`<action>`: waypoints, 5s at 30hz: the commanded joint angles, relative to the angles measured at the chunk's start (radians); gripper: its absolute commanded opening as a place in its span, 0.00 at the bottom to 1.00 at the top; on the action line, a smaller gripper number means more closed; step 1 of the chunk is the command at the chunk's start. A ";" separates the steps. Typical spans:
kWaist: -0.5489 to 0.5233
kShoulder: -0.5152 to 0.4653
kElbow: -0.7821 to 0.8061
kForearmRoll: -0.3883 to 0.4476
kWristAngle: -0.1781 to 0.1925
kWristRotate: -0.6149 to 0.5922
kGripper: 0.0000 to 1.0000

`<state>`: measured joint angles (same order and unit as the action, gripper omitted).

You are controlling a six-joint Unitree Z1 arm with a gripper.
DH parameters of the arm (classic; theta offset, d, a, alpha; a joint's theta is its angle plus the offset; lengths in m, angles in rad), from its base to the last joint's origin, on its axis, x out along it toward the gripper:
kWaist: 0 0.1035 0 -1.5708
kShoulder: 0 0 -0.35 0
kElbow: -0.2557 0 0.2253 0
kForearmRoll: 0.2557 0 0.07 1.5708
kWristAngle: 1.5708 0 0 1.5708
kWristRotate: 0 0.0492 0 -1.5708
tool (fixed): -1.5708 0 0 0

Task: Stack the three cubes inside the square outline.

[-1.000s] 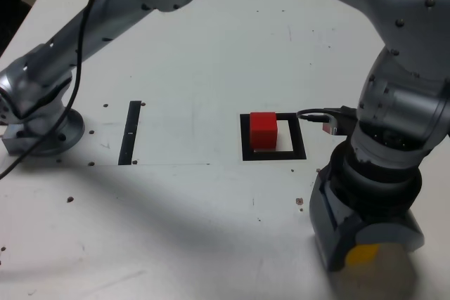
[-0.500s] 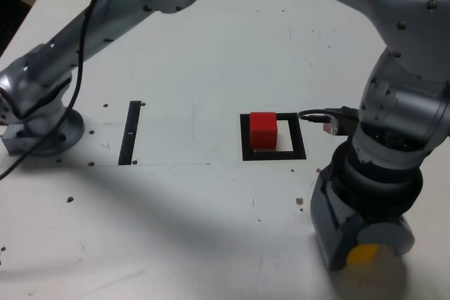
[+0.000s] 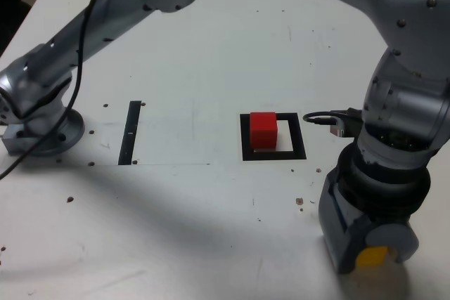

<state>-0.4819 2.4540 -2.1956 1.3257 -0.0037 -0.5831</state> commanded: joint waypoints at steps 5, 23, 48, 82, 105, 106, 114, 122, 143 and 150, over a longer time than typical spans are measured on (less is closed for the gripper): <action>-0.008 -0.048 0.009 0.031 0.005 0.017 0.14; 0.012 -0.381 0.215 0.123 0.072 0.199 0.11; 0.299 -0.491 0.655 -0.071 0.047 0.399 0.11; 0.377 -0.460 0.696 -0.158 0.051 0.458 0.12; 0.389 -0.453 0.726 -0.166 0.034 0.455 0.62; 0.389 -0.454 0.728 -0.169 0.033 0.455 0.68; 0.390 -0.464 0.740 -0.186 0.034 0.455 0.87; 0.390 -0.480 0.774 -0.215 0.037 0.444 0.97; 0.212 -0.461 0.410 0.101 0.051 0.372 0.99; 0.152 -0.331 0.238 0.173 0.071 0.399 0.99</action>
<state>-0.3271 2.1044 -1.9460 1.4966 0.0636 -0.1910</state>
